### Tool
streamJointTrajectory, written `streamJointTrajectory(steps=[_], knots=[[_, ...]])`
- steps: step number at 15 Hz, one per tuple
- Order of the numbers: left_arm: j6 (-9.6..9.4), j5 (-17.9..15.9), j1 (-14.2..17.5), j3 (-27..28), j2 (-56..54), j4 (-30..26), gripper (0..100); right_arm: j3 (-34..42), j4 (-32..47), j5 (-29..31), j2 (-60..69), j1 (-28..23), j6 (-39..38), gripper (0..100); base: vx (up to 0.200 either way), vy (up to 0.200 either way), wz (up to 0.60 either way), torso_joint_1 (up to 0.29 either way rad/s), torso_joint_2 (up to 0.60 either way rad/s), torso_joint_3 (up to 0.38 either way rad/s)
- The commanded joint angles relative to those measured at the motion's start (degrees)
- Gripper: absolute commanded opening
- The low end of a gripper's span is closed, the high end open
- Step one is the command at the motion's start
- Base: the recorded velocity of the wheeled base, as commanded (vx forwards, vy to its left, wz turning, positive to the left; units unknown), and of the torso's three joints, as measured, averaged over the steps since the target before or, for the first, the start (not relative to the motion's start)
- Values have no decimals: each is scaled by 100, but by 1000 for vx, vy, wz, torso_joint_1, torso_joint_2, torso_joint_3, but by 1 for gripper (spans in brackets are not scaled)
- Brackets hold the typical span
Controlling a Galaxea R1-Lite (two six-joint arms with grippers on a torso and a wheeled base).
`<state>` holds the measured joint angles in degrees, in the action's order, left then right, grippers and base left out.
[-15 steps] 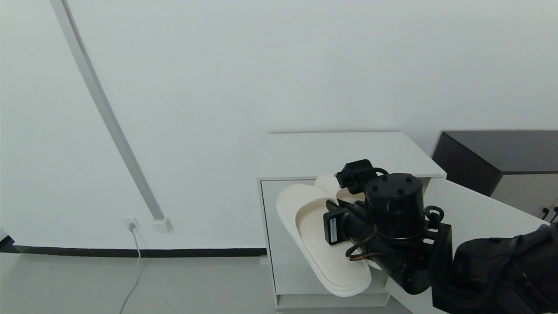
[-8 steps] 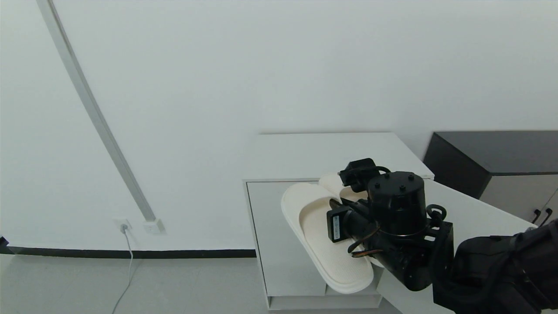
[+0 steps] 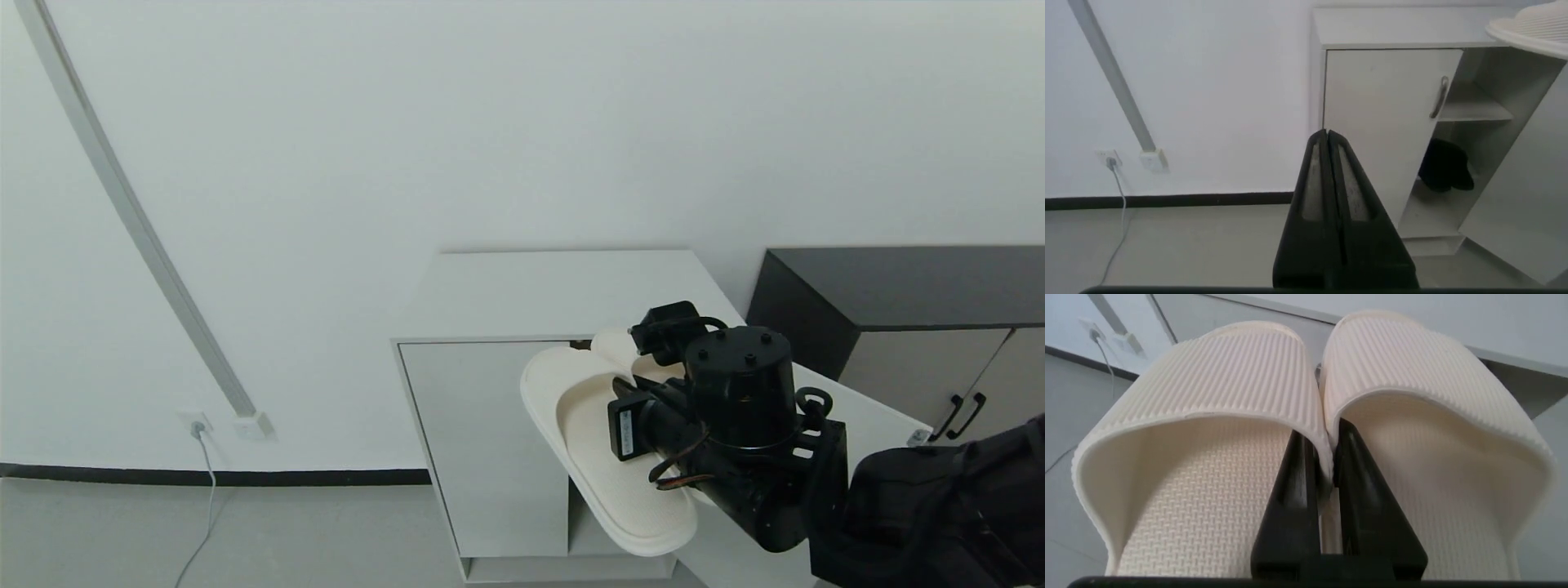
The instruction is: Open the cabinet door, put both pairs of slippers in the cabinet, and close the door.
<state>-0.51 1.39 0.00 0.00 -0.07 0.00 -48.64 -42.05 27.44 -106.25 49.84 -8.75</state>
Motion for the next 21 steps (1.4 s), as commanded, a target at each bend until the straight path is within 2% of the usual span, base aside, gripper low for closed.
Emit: streamJointTrajectory(steps=[1, 2, 9, 21], knots=[[-2, 2, 0, 0, 7, 0, 0, 21, -5, -2, 8, 0, 5, 0, 0, -200, 0, 7, 2, 2], [-2, -7, 0, 0, 7, 0, 0, 39, -5, -2, 17, -9, 5, 0, 0, -200, 0, 2, 2, -2], [7, -7, 0, 0, 7, 0, 0, 285, -366, -90, 17, -106, 225, 0, 0, 0, 0, 0, 0, 0], [7, -7, 0, 0, 7, 0, 0, 364, -454, -125, -62, -97, 225, 0, 0, 0, 0, 0, 0, 0]])
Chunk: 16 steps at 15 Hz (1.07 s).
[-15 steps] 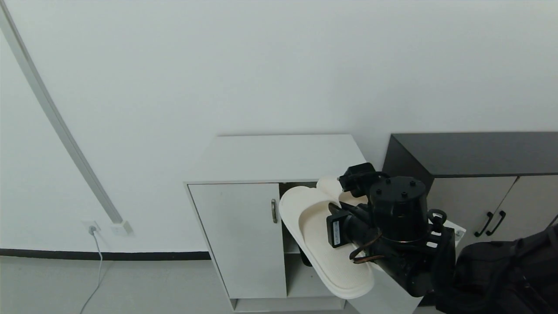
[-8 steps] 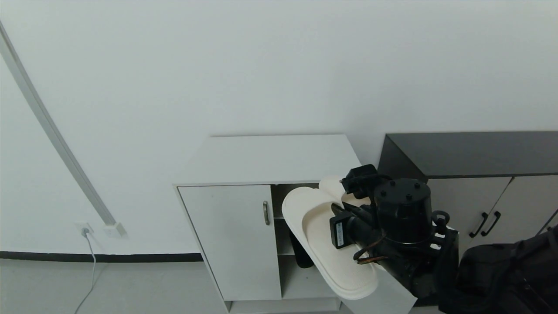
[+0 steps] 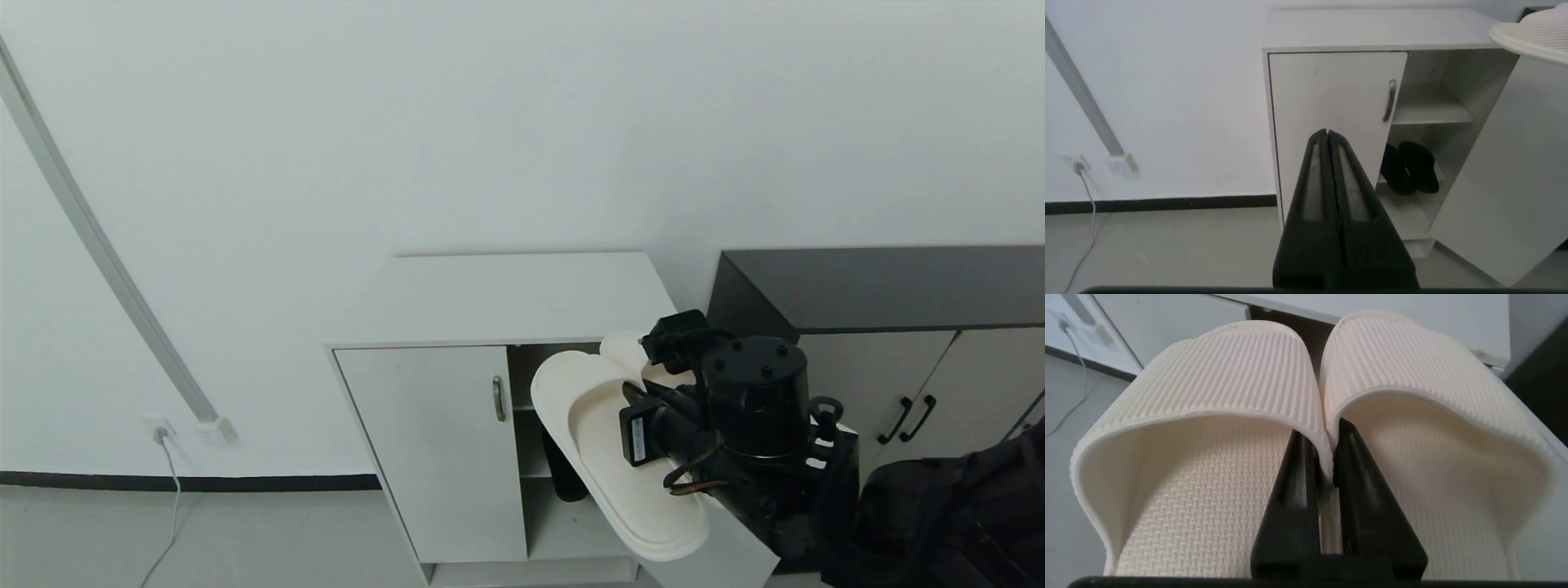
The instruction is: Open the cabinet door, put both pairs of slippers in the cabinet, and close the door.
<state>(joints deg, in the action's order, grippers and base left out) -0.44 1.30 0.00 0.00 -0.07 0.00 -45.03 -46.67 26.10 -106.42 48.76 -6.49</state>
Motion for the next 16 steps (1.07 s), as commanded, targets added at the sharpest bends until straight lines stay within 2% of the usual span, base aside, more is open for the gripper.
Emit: streamJointTrajectory(steps=[1, 6, 10, 16], knots=[[0, 1, 0, 0, 7, 0, 0, 30, -44, -26, -45, 19, 7, 0, 0, 0, 0, 0, 0, 0], [0, 1, 0, 0, 7, 0, 0, 47, -176, -35, -54, 28, 33, 0, 0, 0, 0, -24, 57, 30], [0, 1, 0, 0, 7, 0, 0, 100, -238, -44, -45, 37, 33, 0, 0, 0, 0, -161, 373, 203], [0, 1, 0, 0, 7, 0, 0, 126, -290, -44, -89, 63, 33, 0, 0, 0, 0, -225, 540, 308]])
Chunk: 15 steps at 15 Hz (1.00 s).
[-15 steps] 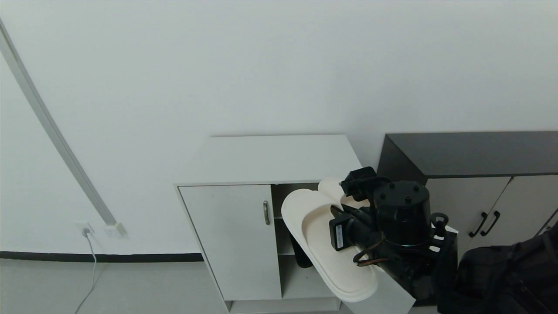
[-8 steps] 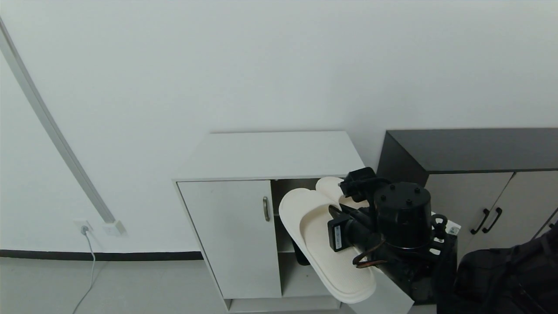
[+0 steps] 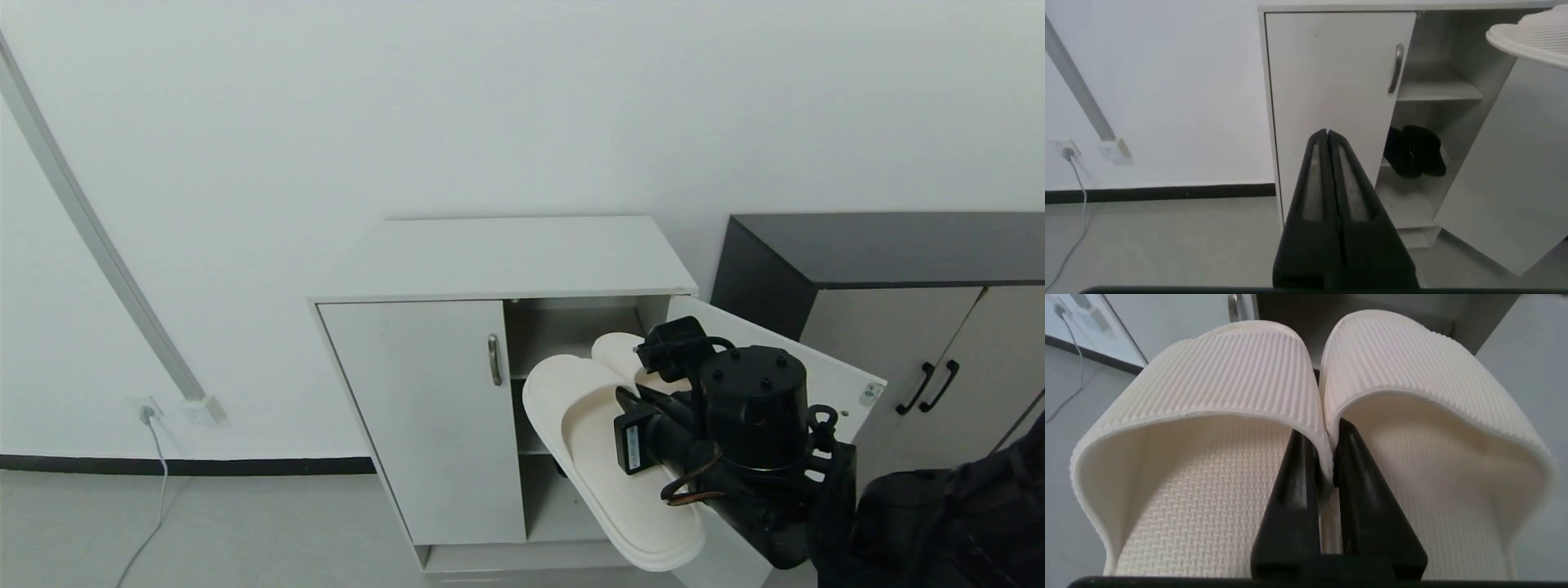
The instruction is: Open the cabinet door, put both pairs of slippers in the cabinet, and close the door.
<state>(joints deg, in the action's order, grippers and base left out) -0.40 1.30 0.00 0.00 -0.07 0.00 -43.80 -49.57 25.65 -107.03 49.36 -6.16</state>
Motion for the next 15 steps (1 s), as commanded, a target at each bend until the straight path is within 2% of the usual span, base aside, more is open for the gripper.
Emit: streamJointTrajectory(steps=[1, 15], knots=[[-4, 1, 0, 0, 7, 0, 0, 3, -9, 2, -28, 3, 0, 0, 0, 0, 0, -227, 544, 315], [-4, 1, 0, 0, 7, 0, 0, 73, -88, 2, -46, 21, 71, 0, 0, 0, 0, -176, 497, 317]])
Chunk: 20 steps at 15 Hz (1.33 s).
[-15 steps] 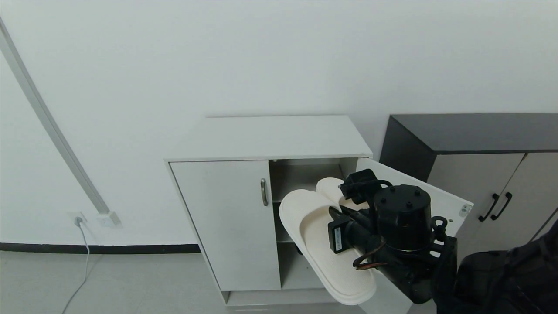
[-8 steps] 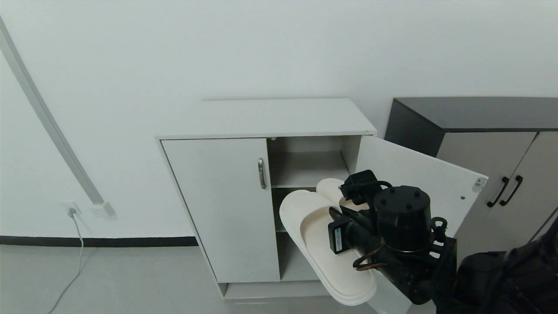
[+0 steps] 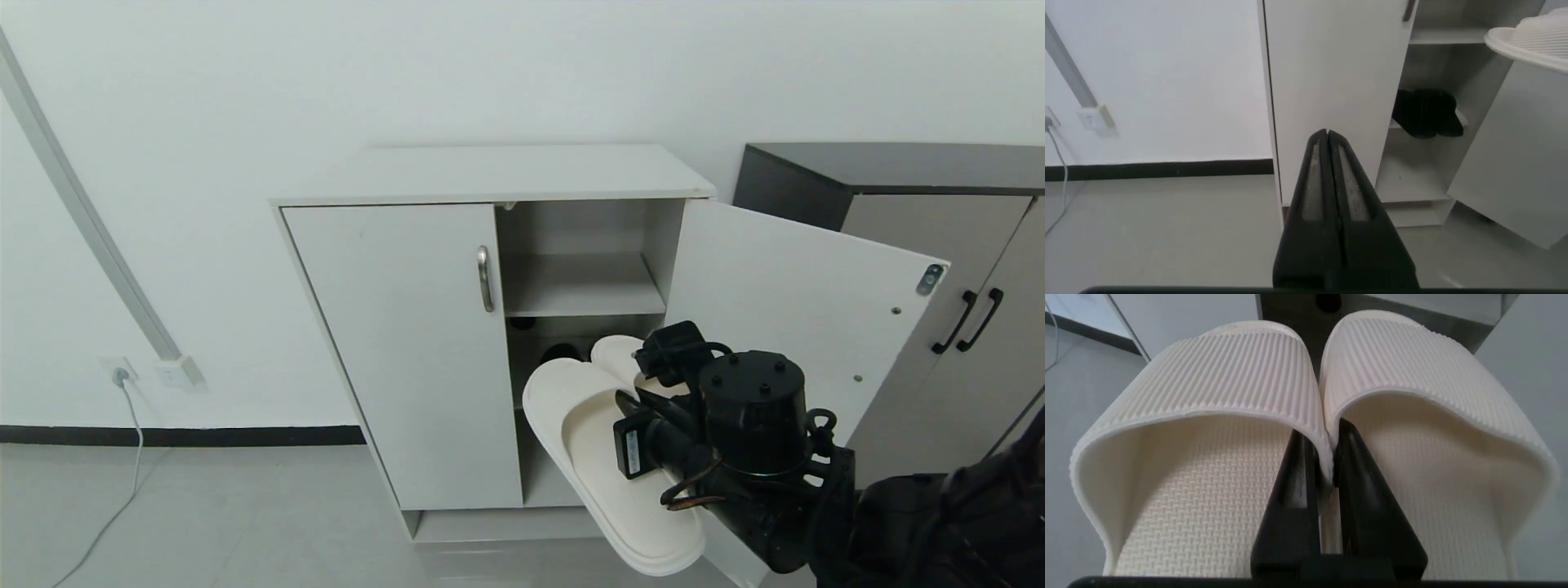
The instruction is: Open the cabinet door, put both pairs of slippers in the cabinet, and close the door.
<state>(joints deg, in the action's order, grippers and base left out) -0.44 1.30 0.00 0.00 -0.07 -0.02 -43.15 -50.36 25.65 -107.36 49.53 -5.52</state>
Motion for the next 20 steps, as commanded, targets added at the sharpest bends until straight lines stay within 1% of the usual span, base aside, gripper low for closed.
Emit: streamJointTrajectory(steps=[1, 6, 10, 15, 17, 19, 20], knots=[[0, 1, 0, 0, 7, 2, 0, 18, -62, 2, -22, 4, 16, 0, 0, 0, 0, -129, 466, 349], [0, 1, 0, 0, 7, 2, 0, 18, -88, 2, -66, 4, 16, 0, 0, 0, 0, -94, 456, 365], [0, 1, 0, 0, 7, 2, 0, 18, -123, 2, -74, 4, 16, 0, 0, 0, 0, -27, 392, 359], [0, -7, 0, 0, 7, 2, 0, 26, -211, 2, -74, -5, 16, 0, 0, 0, 0, 1, 49, 42], [0, -7, 0, 0, 7, 2, 0, -44, -246, 19, -127, 4, 130, 0, 0, 0, 0, 0, 0, 0], [0, -7, 0, 0, 7, 2, 0, -378, -229, 168, -180, 92, 139, 0, 0, 0, 0, 0, 0, 0], [-9, -16, 0, 0, 7, 2, 0, -1002, 387, 828, -276, 127, 51, 0, 0, 0, 0, 0, 0, 0]])
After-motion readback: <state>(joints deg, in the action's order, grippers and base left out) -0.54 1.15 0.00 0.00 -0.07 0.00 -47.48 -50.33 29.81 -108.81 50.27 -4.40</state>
